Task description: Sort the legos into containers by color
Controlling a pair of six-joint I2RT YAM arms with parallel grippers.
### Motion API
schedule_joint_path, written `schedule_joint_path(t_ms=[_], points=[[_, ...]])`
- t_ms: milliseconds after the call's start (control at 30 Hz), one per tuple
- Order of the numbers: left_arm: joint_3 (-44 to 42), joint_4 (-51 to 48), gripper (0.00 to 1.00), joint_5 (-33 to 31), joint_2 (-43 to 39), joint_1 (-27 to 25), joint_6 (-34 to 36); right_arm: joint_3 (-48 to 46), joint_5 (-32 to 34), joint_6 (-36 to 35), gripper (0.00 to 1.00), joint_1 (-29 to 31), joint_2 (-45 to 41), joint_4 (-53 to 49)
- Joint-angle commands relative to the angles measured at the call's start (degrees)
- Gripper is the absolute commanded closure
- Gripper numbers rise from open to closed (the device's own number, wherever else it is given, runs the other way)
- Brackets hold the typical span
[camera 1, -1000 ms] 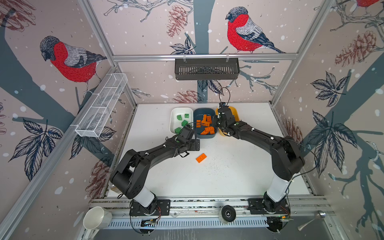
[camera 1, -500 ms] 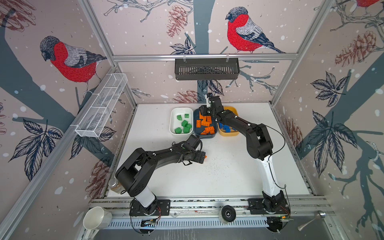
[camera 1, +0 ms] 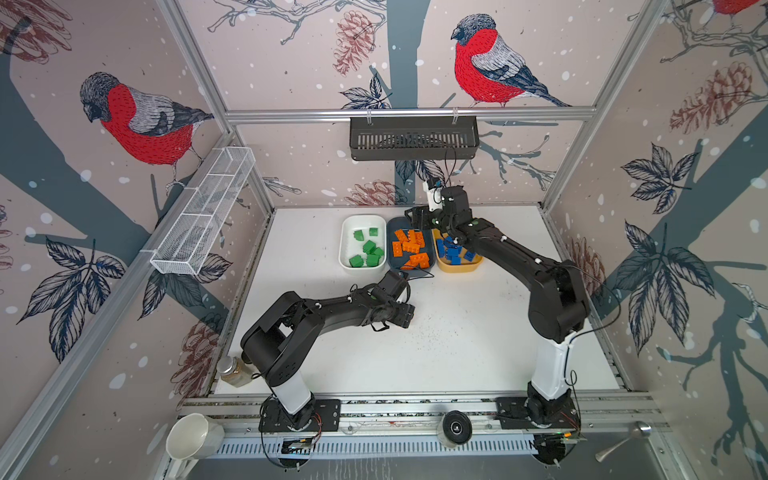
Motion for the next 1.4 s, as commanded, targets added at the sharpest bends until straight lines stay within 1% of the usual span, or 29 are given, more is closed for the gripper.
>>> schedule_joint_path(t_ms=[0,133,233,267,333,367,467,600,767,1000,1167,1267,1367], points=[[0.70,-3.97,0.30,1.72,1.02,-0.70,2.12,-6.05,2.75,-0.03,0.15,-0.30,-5.58,2.08],[0.90,-5.24,0.30,0.20,1.12,-1.84,3.33,-13.54,5.81,1.76,0.05,-0.82,-12.31,2.60],[0.91,-6.19,0.30,-0.70,0.84,-2.48,3.93,-18.63,8.41,3.42,0.03,-1.20,-16.68,3.04],[0.88,-6.40,0.31,-1.11,0.75,-2.78,4.08,-20.35,9.41,4.05,0.01,-1.40,-18.00,3.15],[0.95,-6.86,0.37,-2.19,0.73,-3.16,4.44,-22.89,10.90,5.20,0.00,-1.71,-19.91,3.26],[1.02,-7.11,0.41,-2.87,0.87,-3.30,4.53,-24.11,11.81,5.88,0.00,-1.96,-20.72,3.11],[1.14,-6.88,0.51,-2.84,1.12,-3.54,4.53,-26.56,13.61,7.80,0.00,-2.76,-22.11,2.59],[1.50,-6.06,0.60,-2.51,1.23,-3.54,4.21,-28.45,14.21,10.31,0.01,-3.77,-22.88,2.29],[1.83,-4.97,0.69,-2.73,1.09,-3.45,3.42,-28.81,15.02,11.54,0.01,-4.29,-22.87,1.81],[2.79,-4.31,0.74,-2.96,0.98,-3.19,3.39,-28.91,14.97,12.28,0.00,-4.65,-22.57,1.43],[3.70,-2.56,0.74,-2.03,-0.21,-1.96,2.52,-29.48,14.59,12.76,0.00,-4.65,-22.32,1.24],[4.93,-0.09,0.74,-0.76,-1.28,0.01,0.84,-29.80,14.13,13.28,0.00,-4.69,-22.31,1.48],[6.71,3.78,0.74,1.80,-1.93,3.24,-1.85,-30.02,14.59,13.80,0.00,-4.74,-22.51,1.50]])
